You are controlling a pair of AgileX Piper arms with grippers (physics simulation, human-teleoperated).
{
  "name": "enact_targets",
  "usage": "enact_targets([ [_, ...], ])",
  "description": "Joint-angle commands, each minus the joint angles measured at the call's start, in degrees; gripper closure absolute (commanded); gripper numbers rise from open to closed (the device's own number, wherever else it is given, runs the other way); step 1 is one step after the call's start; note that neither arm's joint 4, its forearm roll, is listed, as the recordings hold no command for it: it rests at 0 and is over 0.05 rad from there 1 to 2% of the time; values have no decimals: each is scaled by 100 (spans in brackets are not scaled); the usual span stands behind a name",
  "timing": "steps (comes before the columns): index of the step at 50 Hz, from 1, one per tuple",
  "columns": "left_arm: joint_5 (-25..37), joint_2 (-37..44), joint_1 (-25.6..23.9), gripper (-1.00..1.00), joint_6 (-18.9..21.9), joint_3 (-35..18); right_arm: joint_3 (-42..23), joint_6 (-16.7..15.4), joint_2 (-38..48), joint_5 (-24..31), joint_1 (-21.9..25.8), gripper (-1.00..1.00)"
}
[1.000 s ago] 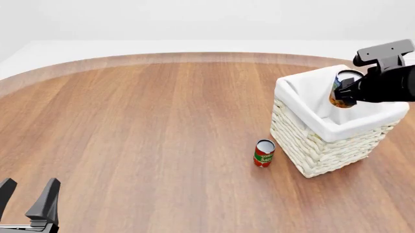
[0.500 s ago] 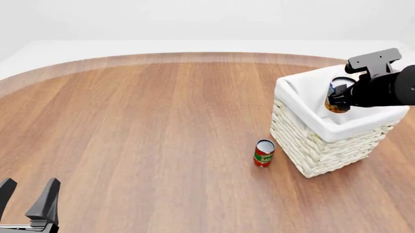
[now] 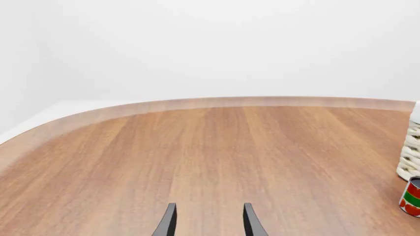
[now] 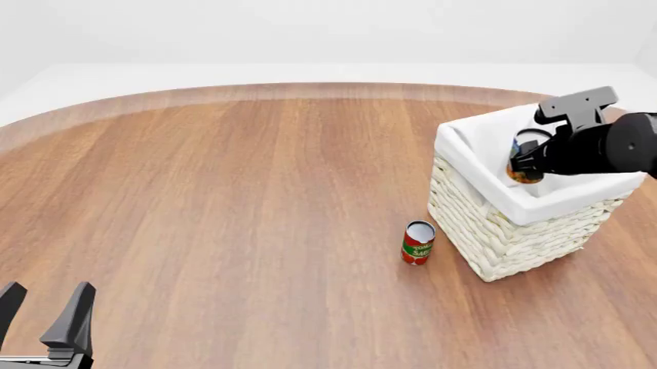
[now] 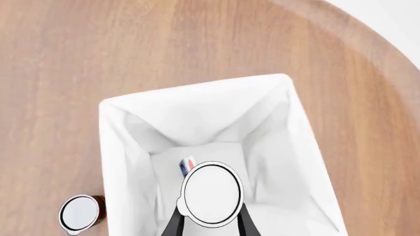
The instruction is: Pick up the alphabet soup and the cream cheese box, and put them in the basket.
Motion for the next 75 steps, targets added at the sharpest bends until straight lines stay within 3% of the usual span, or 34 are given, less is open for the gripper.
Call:
enact_targets([
  [1, 0, 0, 0, -100, 0, 0, 98, 98, 142, -292, 2, 100],
  [25, 0, 0, 0, -100, 0, 0, 90, 3, 297, -430, -87, 100],
  [26, 0, 0, 0, -100, 0, 0, 9, -30, 302, -345, -124, -100],
  [63, 0, 0, 0, -100, 0, 0, 157, 77, -64, -162, -36, -100],
  [67, 0, 0, 0, -100, 0, 0, 119, 117, -237, 11, -3, -100],
  [68, 0, 0, 0, -100, 0, 0, 169, 237, -795, 342, 79, -100],
  [75, 0, 0, 0, -100, 0, 0, 285, 359, -1148, 438, 141, -100],
])
